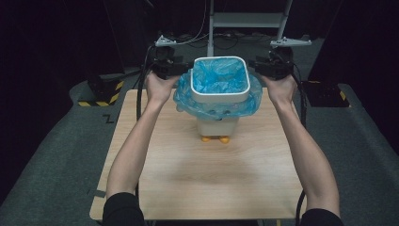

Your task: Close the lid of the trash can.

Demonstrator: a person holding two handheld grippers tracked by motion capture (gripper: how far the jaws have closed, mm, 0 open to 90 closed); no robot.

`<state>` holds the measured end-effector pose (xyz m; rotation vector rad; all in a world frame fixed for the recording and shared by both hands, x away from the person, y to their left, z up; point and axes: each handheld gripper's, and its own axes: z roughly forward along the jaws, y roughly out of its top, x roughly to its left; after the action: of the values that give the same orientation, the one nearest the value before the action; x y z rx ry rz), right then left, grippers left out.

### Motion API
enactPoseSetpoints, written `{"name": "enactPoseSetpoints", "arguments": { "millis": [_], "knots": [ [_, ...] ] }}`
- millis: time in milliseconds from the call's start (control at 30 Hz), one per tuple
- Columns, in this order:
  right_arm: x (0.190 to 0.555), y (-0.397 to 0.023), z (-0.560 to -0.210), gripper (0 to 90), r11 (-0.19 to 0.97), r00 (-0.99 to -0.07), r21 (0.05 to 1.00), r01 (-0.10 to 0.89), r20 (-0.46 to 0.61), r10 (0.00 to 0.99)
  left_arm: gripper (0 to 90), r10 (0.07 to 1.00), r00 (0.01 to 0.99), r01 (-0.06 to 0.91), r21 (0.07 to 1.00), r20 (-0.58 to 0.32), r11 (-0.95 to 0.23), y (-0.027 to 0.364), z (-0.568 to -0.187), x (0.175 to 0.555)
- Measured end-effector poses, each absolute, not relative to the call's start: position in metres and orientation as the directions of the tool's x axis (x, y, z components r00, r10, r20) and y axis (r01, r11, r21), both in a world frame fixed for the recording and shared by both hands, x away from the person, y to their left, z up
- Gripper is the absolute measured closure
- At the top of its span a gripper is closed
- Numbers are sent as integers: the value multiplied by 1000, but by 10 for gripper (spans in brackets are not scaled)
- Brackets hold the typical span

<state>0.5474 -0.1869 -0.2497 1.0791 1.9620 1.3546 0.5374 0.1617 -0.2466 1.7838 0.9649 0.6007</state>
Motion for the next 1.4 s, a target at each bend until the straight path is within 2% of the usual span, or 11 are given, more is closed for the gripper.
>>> {"name": "enactPoseSetpoints", "arguments": {
  "millis": [1400],
  "knots": [
    [507, -228, -248, 619, 200, -543, 940, 276, -19, 839, 464, 835, 551, 294, 937, -6, -188, 202, -244, 485]
  ]
}}
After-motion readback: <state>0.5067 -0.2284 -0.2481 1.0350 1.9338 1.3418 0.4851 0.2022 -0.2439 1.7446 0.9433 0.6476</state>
